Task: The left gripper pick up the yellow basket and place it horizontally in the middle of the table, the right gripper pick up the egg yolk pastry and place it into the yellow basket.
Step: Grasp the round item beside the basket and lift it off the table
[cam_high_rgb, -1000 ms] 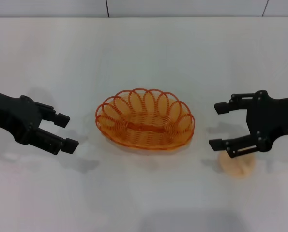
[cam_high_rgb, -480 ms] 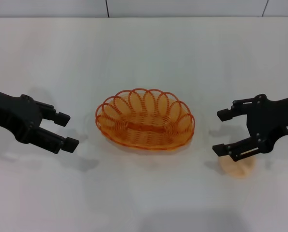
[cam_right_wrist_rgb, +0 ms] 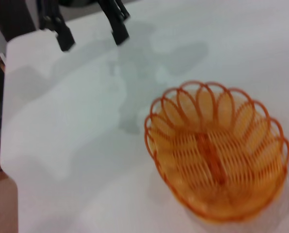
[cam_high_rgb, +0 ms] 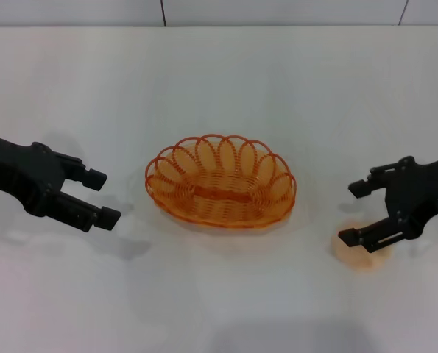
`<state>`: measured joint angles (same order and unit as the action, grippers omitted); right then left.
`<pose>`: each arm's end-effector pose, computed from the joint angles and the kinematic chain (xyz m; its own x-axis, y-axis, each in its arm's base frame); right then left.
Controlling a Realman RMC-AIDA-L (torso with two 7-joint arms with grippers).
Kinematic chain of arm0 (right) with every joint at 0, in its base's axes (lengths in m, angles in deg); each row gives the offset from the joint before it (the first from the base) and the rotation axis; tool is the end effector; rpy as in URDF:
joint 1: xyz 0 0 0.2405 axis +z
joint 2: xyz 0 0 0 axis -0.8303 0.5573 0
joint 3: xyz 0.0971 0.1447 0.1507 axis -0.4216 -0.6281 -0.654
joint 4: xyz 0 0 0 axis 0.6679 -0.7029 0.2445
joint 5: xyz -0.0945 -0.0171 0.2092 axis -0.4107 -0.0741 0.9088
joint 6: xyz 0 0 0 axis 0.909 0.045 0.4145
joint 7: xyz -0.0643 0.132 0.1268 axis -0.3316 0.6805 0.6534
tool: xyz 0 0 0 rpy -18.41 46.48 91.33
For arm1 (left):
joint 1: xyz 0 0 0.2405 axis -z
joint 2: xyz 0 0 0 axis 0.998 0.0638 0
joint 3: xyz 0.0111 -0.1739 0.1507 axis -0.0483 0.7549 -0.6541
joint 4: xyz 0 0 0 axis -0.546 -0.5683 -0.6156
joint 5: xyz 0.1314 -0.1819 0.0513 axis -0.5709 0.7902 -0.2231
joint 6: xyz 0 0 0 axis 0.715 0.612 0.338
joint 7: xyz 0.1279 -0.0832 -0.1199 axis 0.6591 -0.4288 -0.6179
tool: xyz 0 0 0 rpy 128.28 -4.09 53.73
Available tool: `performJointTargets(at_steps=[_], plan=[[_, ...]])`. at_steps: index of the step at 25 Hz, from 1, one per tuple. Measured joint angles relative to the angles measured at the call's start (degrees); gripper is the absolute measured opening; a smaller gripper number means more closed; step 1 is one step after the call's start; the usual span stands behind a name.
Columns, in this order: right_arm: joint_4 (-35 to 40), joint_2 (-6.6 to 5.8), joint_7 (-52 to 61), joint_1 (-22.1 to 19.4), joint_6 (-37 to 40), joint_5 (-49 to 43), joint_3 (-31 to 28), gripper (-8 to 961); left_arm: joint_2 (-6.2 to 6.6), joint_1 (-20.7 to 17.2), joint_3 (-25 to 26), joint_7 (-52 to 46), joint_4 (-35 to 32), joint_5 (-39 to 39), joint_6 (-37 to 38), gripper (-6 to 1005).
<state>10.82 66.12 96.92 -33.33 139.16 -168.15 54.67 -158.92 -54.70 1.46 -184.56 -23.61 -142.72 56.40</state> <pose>0.1760 0.3333 -0.0110 0.9500 -0.3117 -0.0163 -0.3109 -0.9401 -0.1397 -0.2084 0.3263 0.0501 0.8424 0.5377 0.0367 0.5371 -0.8432 0.0250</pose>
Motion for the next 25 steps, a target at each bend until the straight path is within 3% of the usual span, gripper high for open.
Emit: performJointTargets(at_steps=[11,22,25], plan=[[-0.4,0.07,3.3,-0.1,-0.2,-5.6,1.8,854,-0.33,0.5,0.0,-0.2,0.2,0.0,0.0,878],[-1.2,0.12,3.4,0.3,-2.4,-7.1,4.3,770,-0.61,0.6,0.1,-0.3,0.2,0.0,0.0,878],[-1.2,0.12,3.4,0.3,-2.9,-7.2,4.6,661,-0.62,0.6,0.1,-0.3,0.2,0.0,0.0,878]])
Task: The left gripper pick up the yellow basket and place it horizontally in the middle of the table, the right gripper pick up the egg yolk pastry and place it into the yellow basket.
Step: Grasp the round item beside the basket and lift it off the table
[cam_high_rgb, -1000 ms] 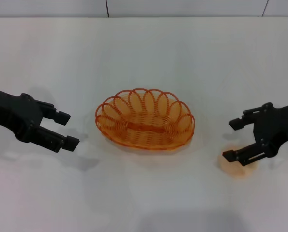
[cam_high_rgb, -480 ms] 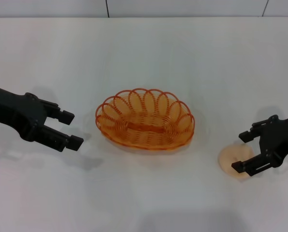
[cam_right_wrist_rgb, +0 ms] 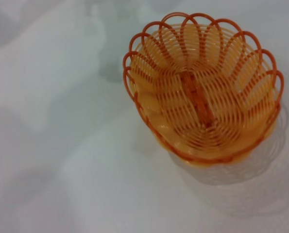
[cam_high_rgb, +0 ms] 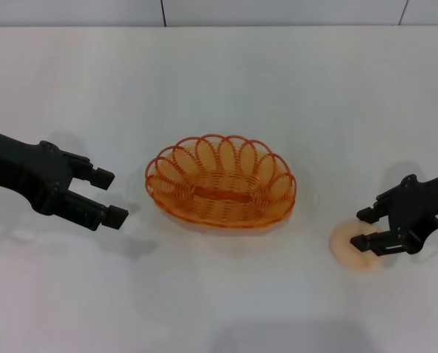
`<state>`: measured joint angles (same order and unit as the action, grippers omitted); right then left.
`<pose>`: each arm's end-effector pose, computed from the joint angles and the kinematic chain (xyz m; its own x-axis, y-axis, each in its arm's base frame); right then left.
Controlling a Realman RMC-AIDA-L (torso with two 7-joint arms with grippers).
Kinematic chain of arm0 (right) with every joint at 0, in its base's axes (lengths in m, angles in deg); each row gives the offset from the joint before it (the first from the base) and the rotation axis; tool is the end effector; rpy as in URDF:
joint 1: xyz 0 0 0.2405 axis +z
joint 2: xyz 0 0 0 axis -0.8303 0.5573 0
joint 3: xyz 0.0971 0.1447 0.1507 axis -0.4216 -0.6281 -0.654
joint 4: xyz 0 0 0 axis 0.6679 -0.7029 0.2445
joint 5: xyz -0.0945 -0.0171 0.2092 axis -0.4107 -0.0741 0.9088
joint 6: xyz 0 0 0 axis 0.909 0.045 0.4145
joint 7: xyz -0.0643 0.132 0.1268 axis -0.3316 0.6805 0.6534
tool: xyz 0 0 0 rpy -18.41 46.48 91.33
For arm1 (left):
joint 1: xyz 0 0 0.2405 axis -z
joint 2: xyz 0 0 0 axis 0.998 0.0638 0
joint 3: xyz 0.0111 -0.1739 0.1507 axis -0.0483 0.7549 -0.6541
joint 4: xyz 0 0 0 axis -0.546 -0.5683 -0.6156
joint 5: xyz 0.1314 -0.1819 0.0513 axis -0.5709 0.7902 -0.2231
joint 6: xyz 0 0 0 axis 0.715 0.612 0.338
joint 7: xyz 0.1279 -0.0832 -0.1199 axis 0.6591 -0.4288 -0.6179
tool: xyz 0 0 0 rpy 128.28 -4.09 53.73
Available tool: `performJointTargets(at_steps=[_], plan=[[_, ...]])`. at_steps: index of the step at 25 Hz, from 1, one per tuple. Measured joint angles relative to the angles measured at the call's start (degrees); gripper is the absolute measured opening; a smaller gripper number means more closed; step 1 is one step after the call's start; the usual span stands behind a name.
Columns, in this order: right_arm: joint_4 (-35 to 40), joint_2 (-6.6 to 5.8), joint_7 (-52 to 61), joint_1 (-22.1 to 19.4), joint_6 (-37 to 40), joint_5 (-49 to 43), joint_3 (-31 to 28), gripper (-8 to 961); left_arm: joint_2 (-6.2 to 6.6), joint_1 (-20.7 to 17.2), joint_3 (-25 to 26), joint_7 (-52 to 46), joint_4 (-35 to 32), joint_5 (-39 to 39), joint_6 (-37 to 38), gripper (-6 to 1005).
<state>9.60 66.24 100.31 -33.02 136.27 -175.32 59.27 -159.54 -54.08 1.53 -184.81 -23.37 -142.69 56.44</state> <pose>0.1971 0.3335 -0.0274 0.9273 -0.3563 0.1144 -0.3342 -0.9260 -0.1755 -0.2035 0.3271 0.0460 0.8436 0.5353 0.0424 0.5341 -0.8446 0.0381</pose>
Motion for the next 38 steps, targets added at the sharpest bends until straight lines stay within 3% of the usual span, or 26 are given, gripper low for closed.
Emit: performJointTargets(at_steps=[7,21,32,38], plan=[[-0.1,0.0,0.0,0.0,-0.7,-0.1,0.2,392,0.0,0.0,0.1,0.1,0.0,0.0,0.0,878],[0.1,0.0,0.0,0.0,-1.5,-0.1,2.1,334,0.01,0.0,0.1,0.1,0.0,0.0,0.0,877],[0.0,0.0,0.9,0.5,-1.5,-0.1,2.1,158,0.01,0.0,0.1,0.2,-0.1,0.0,-0.2,877],[0.8,0.01,0.9,0.5,-1.3,0.6,2.2,109,0.02,-0.1,0.1,0.3,-0.2,0.0,-0.2,877]])
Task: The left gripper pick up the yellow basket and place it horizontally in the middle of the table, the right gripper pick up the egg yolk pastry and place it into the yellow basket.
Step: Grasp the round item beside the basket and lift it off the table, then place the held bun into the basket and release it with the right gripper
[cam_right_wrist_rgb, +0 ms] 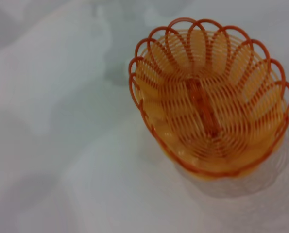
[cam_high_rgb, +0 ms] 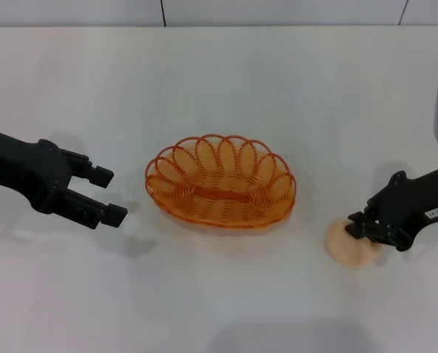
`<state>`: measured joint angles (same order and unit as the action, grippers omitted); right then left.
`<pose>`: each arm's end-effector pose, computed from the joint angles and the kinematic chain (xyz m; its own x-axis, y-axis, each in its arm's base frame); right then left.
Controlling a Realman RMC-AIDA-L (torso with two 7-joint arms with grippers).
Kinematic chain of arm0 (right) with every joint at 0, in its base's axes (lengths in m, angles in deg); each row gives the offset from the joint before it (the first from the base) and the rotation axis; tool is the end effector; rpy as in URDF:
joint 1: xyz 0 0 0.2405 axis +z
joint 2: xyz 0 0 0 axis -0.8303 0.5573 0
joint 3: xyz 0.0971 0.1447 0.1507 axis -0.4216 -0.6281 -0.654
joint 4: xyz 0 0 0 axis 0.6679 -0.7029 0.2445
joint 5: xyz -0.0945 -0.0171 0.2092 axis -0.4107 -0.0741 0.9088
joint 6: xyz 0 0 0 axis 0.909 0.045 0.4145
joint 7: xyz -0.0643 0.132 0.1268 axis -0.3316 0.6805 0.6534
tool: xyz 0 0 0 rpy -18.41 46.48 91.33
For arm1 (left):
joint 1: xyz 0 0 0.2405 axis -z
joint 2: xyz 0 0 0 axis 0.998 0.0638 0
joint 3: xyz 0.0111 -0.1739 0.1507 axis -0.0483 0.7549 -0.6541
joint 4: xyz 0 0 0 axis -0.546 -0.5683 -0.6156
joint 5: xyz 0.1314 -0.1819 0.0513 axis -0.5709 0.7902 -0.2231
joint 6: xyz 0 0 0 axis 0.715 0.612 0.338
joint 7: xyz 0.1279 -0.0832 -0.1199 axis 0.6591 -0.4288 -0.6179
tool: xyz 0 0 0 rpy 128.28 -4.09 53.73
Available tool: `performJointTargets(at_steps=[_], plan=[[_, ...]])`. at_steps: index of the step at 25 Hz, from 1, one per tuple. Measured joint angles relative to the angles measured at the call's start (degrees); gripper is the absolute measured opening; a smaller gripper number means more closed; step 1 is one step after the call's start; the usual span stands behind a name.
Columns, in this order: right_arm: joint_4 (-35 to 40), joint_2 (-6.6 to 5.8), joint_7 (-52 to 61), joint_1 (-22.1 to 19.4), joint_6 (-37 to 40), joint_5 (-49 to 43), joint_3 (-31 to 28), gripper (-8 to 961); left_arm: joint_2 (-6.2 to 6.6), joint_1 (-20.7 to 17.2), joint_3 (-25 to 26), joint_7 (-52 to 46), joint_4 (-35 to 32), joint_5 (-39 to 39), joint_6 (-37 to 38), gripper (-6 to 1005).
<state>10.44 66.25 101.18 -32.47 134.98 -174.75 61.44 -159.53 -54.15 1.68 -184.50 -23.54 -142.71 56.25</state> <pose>0.1863 0.3352 -0.0335 0.9373 -0.3292 0.1140 -0.3075 -0.9356 -0.1737 -0.2038 0.3279 0.0469 0.8464 0.5306 0.0458 0.5297 -0.8476 0.0315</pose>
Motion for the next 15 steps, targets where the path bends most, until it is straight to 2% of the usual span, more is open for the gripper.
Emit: performJointTargets(at_steps=[5,15], plan=[[1.8,0.1,0.3,-0.1,0.2,1.7,-0.6,71,0.36,-0.4,0.1,0.4,0.1,0.2,-0.4,877],[10.1,0.02,5.6,-0.4,1.8,3.4,-4.6,27,0.51,-0.6,0.8,1.4,0.2,0.2,-0.6,876]])
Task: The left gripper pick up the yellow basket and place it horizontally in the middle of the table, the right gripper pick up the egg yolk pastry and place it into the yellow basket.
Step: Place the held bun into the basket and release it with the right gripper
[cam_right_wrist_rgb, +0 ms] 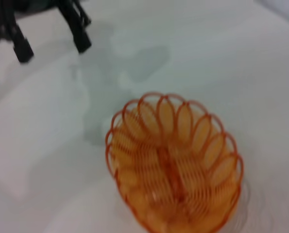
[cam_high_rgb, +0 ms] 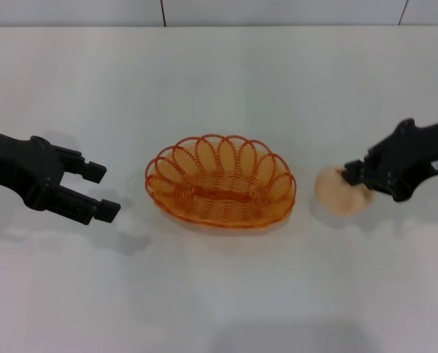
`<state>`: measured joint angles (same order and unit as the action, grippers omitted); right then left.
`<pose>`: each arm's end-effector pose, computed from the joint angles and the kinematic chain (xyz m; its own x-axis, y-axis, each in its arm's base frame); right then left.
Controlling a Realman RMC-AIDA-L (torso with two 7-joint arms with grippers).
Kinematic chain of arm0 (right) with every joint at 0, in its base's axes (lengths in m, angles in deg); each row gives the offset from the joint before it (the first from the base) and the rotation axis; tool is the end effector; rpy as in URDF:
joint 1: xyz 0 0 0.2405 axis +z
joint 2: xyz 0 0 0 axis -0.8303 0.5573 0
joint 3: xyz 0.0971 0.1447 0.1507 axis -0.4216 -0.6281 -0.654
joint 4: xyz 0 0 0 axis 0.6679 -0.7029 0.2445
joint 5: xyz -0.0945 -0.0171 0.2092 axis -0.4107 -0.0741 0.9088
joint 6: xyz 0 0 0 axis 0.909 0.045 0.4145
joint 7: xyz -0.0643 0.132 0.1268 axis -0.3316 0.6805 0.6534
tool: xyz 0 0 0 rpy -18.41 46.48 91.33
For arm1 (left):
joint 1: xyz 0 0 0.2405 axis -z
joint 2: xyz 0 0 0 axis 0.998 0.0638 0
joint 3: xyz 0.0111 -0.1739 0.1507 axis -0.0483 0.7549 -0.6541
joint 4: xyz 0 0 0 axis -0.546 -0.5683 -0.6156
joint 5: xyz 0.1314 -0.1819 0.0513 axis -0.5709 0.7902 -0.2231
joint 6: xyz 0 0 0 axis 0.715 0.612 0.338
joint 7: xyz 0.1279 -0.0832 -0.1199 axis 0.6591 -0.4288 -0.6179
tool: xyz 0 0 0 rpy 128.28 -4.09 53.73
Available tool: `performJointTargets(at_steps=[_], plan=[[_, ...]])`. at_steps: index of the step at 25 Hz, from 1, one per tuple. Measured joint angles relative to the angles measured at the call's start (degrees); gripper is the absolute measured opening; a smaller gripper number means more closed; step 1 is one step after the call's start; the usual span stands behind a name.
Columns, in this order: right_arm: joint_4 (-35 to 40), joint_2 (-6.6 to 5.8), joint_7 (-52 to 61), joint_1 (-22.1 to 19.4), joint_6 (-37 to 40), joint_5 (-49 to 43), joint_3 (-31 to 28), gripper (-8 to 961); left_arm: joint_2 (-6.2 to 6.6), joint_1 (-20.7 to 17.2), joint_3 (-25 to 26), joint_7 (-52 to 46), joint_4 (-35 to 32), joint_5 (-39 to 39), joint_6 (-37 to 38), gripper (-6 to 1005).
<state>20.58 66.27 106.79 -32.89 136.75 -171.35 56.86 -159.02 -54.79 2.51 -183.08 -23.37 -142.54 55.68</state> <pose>0.1434 0.3462 0.0028 0.9494 -0.3137 -0.0134 -0.3067 -0.9174 -0.2537 -0.2092 0.3294 0.0519 0.8499 0.5234 0.0613 0.5238 -0.8518 0.0101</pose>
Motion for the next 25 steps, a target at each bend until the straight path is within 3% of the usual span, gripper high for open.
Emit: performJointTargets(at_steps=[5,17,25], plan=[[0.2,0.08,0.0,1.9,-2.8,3.0,1.7,20,0.01,0.0,0.8,0.5,0.1,-0.2,0.0,876],[-7.9,0.46,-0.2,8.2,-16.4,4.7,13.9,18,-0.3,0.0,0.8,0.9,0.1,-0.8,-0.1,876],[-9.1,0.51,-1.5,8.3,-19.4,5.0,16.6,15,-0.47,0.1,0.8,1.0,0.1,-1.5,-0.8,876]])
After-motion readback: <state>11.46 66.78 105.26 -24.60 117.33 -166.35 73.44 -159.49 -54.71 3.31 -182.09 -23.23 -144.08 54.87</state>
